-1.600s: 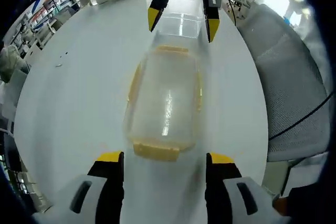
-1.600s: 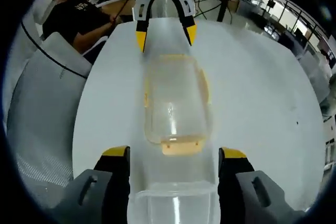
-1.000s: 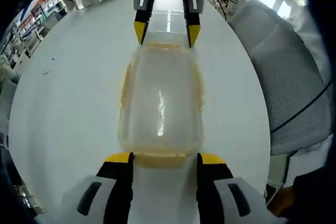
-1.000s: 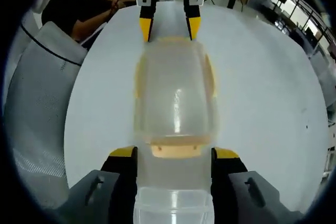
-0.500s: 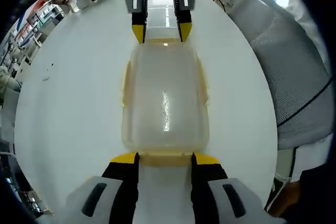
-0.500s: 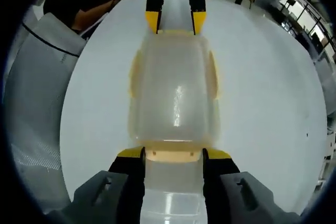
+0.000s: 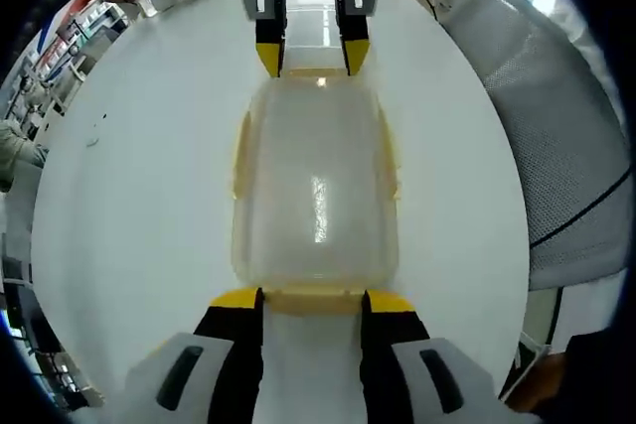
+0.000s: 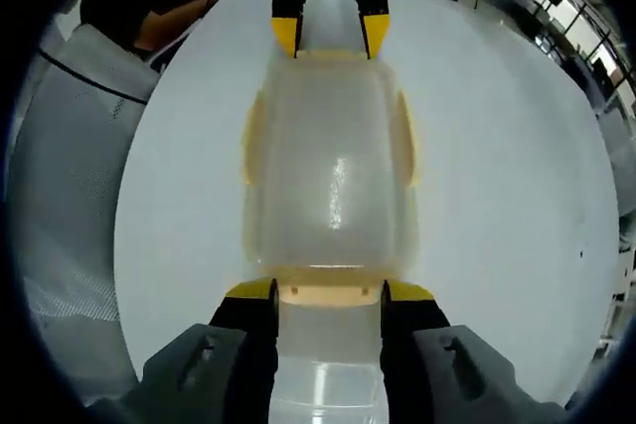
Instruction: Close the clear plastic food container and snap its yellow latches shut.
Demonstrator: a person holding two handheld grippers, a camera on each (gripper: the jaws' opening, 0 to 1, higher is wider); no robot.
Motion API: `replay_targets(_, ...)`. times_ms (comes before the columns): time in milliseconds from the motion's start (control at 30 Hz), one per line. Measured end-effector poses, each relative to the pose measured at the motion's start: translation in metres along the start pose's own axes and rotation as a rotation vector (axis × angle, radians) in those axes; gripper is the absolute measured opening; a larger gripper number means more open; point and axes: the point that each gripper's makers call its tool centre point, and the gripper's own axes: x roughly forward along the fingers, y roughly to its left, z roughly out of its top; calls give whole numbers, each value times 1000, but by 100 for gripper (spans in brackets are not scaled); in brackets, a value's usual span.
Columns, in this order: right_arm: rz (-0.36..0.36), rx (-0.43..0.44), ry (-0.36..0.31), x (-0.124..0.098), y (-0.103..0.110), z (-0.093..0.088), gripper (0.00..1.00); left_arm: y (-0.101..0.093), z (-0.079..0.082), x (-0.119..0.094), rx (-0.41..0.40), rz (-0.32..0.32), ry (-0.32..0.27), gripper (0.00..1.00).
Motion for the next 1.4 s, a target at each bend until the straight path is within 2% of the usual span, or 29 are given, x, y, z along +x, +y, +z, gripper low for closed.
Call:
replay_targets(100,0,2,-1,-1,0,-1,36,-1,0,2,1,14,25,32)
replay_targets(233,-1,-2,-11,-1,0,-1,36,0,0,2,14,25,28,32)
replay_targets(300,3,-13,-19,-1,0,-1,36,0,0,1,7,6,12,32)
replay_targets(333,3,-22,-19,-1,0,-1,36,-1,0,0,-4,-11,17,32)
replay_targets(500,4,-39,-8,-2,2,-2,36,-5,3,1,14,-13,46,32)
replay_targets(600,9,-47,-19,-7,5,0,36,-9,2,-2,1,-30,44,32)
replay_targets(767,-3,-50,-60,-23,6,8,36,-9,1,-14,-6,-19,42,32)
replay_targets(833,-11,-57,-57,-27,8,8,36,-11,6,-22,-12,-17,23,32)
replay_targets(1033,-36,-56,-79,-47,11,8,36,-12,18,-38,9,12,31,32)
replay_targets(1133,-50,-66,-80,-58,13,0,36,-13,30,-46,1,26,10,32)
replay_targets(1400,-91,-77,-109,-95,13,-16,36,-11,66,-66,21,74,13,32)
